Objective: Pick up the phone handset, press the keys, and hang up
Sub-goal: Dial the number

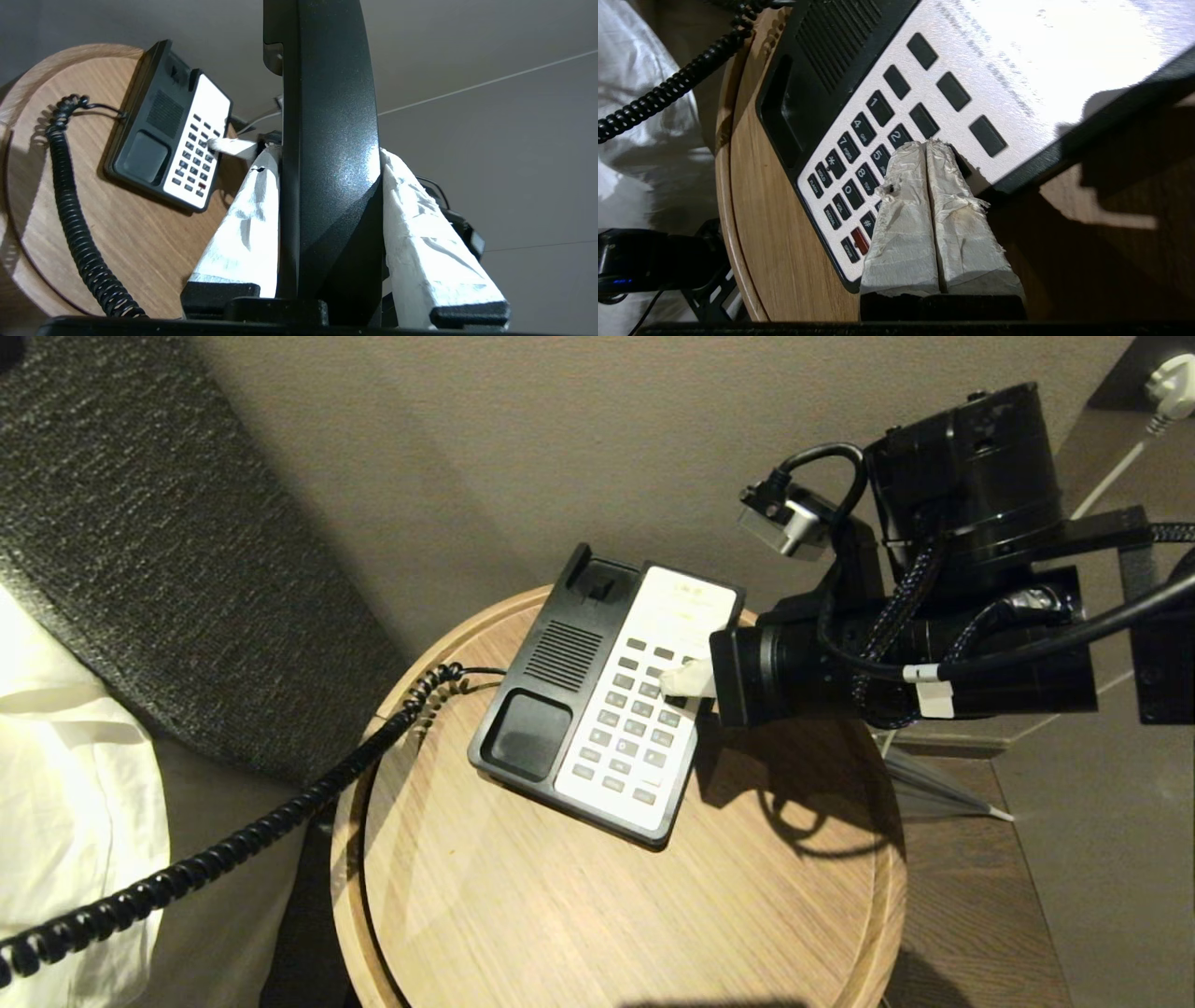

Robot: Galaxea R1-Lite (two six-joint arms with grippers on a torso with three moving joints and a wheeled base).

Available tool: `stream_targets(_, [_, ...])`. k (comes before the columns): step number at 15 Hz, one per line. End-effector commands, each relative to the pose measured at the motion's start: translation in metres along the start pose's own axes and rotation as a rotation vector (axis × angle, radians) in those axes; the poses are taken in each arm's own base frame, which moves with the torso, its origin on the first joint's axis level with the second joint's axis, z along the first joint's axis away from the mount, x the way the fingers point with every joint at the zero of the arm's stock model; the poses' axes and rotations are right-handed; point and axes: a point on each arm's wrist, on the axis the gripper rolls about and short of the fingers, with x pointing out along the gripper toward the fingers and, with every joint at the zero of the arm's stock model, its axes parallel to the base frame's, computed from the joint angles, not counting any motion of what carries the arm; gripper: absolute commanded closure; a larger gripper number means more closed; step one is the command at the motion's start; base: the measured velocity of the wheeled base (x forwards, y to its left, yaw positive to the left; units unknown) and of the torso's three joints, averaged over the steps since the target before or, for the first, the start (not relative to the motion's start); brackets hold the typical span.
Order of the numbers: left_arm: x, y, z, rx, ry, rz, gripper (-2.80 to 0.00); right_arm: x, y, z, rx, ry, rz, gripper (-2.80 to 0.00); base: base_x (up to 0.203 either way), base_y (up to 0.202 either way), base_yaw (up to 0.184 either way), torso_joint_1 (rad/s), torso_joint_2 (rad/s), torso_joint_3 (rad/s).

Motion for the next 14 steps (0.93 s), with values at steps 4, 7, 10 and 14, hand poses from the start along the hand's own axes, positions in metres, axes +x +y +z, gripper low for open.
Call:
stream_targets(4, [0.0,0.004,-0.004,-0.005,0.01,0.011,0.0,-0.015,0.014,-0.003,0.009,0.002,0.053,0.0,0.0,0.0,0.0,0.0,0.0,0.0])
stream_targets(7, [-0.002,0.006,-0.006,-0.005,0.014,0.014,0.0,-0.012,0.015,-0.009,0.004,0.03,0.056,0.0,0.0,0.0,0.0,0.0,0.0,0.0])
stream_targets(10, [-0.003,0.005,-0.005,-0.005,0.011,0.011,0.0,-0.006,0.013,-0.014,0.0,0.046,0.041,0.0,0.0,0.0,0.0,0.0,0.0,0.0])
stream_targets(14, [-0.004,0.005,-0.005,-0.005,0.008,0.009,0.0,-0.005,0.013,-0.014,-0.001,0.047,0.034,0.0,0.0,0.0,0.0,0.0,0.0,0.0])
